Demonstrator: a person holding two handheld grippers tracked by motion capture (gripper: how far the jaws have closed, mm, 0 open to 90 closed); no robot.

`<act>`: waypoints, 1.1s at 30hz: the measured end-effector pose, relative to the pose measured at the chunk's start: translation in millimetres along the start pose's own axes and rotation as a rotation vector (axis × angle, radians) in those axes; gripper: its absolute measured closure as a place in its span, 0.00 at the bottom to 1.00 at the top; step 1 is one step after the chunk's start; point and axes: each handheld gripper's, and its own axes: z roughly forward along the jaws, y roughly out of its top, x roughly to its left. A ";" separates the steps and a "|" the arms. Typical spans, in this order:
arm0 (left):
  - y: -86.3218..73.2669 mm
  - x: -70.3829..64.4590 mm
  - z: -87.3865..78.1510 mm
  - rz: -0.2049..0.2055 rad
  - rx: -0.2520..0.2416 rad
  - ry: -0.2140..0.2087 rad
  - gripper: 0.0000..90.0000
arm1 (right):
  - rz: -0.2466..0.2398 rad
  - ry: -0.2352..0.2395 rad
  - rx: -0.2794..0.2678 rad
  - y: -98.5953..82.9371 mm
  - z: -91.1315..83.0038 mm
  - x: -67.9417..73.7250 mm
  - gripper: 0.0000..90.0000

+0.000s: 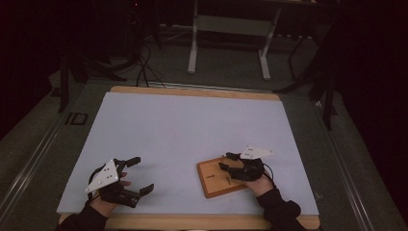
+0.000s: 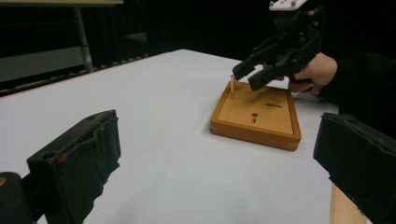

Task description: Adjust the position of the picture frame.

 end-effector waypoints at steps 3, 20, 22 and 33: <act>0.0 -0.1 -0.1 0.000 0.002 0.001 0.01 | 0.010 0.006 0.045 0.1 6.5 -4.8 0.58; -0.1 0.1 -0.3 0.001 0.000 0.002 0.01 | 0.037 -0.023 0.097 2.8 20.5 -3.2 0.86; -0.2 0.4 -0.5 -0.001 0.000 0.002 0.01 | 0.035 -0.028 0.105 0.5 22.5 -3.0 0.90; -0.6 0.4 0.2 -0.001 0.005 -0.002 0.01 | 0.046 -0.055 0.087 -2.2 20.7 -1.4 0.95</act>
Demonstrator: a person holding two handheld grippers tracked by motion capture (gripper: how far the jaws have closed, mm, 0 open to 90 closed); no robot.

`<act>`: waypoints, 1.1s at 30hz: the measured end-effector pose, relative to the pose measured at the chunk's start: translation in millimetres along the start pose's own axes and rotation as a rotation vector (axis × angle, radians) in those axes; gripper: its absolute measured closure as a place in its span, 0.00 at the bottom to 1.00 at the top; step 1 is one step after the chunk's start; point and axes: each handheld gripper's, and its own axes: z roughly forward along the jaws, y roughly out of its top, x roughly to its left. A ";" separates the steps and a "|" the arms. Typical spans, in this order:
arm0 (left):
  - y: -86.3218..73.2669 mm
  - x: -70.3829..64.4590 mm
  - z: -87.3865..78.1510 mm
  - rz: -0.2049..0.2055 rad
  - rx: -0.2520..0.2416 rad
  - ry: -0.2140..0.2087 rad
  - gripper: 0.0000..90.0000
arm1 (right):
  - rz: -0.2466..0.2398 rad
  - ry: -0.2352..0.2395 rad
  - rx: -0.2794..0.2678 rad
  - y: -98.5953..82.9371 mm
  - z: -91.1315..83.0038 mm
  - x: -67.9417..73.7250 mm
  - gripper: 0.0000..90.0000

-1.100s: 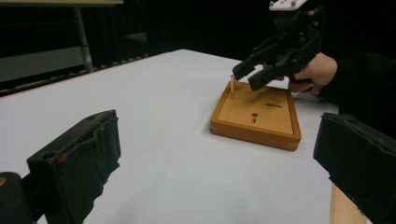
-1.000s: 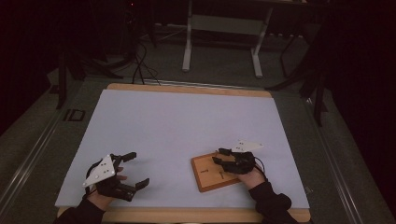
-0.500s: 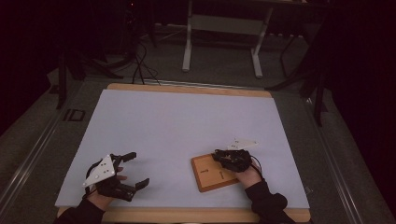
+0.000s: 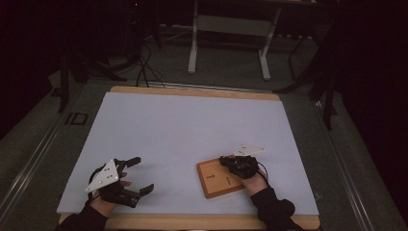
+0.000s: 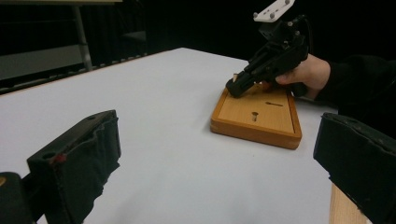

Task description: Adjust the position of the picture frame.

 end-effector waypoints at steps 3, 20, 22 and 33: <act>-0.1 0.2 0.1 -0.003 -0.002 0.000 0.01 | -0.008 0.012 0.001 1.4 -1.0 1.0 0.95; -0.2 0.5 0.4 -0.001 -0.001 0.002 0.01 | 0.016 0.016 -0.079 16.8 -15.9 12.8 0.95; -0.1 0.5 0.5 0.000 0.001 0.000 0.01 | 0.030 0.012 -0.086 20.9 -16.6 15.2 0.95; -0.2 0.7 0.2 -0.001 -0.001 -0.001 0.01 | 0.101 -0.017 -0.110 36.7 -2.3 15.2 0.95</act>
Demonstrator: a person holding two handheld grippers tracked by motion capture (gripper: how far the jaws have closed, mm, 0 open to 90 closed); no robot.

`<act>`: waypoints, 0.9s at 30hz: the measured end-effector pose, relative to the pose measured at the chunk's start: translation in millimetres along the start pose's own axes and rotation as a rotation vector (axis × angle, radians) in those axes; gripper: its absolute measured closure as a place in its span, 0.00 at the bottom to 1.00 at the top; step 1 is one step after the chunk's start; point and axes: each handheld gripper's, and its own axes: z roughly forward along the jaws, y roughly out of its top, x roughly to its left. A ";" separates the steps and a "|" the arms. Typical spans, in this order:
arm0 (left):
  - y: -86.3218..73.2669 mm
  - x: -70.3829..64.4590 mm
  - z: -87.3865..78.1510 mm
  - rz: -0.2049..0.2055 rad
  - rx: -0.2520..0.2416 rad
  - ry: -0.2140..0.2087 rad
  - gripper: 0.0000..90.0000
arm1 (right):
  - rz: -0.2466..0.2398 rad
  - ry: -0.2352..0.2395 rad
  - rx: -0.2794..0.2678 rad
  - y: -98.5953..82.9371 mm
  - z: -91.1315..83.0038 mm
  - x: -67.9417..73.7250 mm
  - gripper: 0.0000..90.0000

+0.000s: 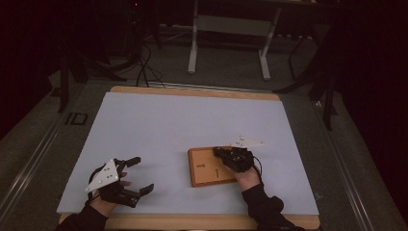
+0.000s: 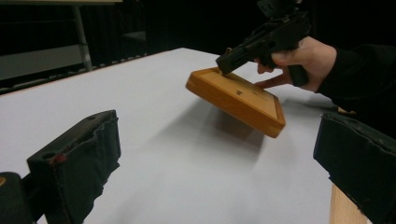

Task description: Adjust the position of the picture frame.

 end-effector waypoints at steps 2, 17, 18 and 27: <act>-0.1 0.1 0.4 0.000 0.001 -0.001 0.01 | 0.018 -0.018 0.003 1.6 4.7 -0.1 0.95; -0.2 0.2 0.1 0.000 0.001 -0.006 0.01 | 0.085 -0.155 0.057 11.0 40.1 7.8 0.95; -0.3 0.2 0.2 0.001 0.002 -0.006 0.01 | 0.090 -0.154 0.058 10.3 42.3 7.1 0.95; -0.4 0.1 0.3 0.003 0.004 -0.007 0.01 | 0.131 -0.210 0.065 5.4 55.5 5.6 0.95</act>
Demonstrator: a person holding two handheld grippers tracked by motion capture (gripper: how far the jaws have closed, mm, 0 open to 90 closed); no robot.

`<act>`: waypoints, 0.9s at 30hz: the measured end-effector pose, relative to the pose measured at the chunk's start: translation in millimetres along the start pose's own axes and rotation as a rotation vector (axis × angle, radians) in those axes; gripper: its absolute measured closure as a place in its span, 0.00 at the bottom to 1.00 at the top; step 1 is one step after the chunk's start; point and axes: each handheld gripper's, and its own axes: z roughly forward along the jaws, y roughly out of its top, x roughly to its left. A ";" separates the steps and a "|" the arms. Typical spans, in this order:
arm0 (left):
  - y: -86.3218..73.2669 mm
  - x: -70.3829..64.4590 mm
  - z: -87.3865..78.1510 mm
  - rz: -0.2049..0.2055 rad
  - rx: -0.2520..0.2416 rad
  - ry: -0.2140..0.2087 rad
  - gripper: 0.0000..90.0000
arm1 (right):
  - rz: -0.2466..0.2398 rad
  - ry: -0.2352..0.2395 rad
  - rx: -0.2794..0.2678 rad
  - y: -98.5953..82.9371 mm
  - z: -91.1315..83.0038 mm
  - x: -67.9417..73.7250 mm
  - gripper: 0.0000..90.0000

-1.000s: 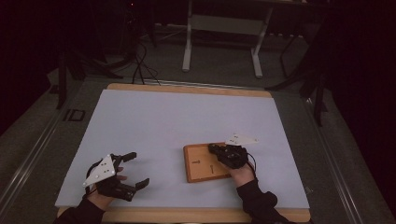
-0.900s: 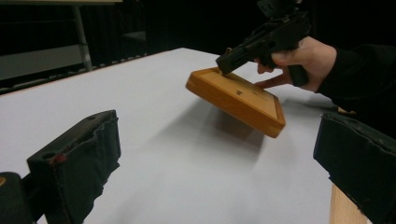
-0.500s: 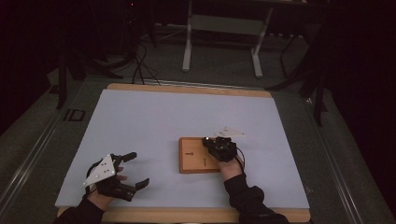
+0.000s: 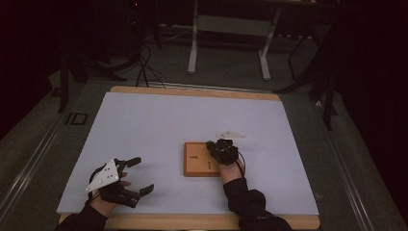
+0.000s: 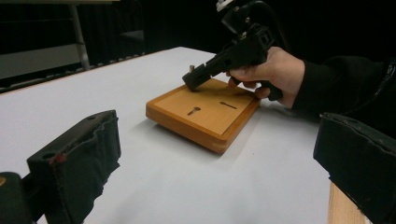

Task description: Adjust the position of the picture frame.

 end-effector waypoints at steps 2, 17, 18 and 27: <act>0.1 -0.2 0.1 0.000 0.001 0.000 0.01 | 0.010 -0.014 0.009 -0.1 3.4 -0.7 0.95; 0.0 -1.0 0.3 0.002 0.006 -0.004 0.01 | 0.015 -0.042 0.050 2.3 10.2 -0.2 0.94; 0.0 -1.0 0.3 0.002 0.006 -0.004 0.01 | 0.015 -0.037 0.053 2.6 10.1 -0.8 0.94; 0.2 -1.3 0.1 0.000 0.005 -0.005 0.01 | -0.035 0.007 0.015 5.0 0.2 0.0 0.78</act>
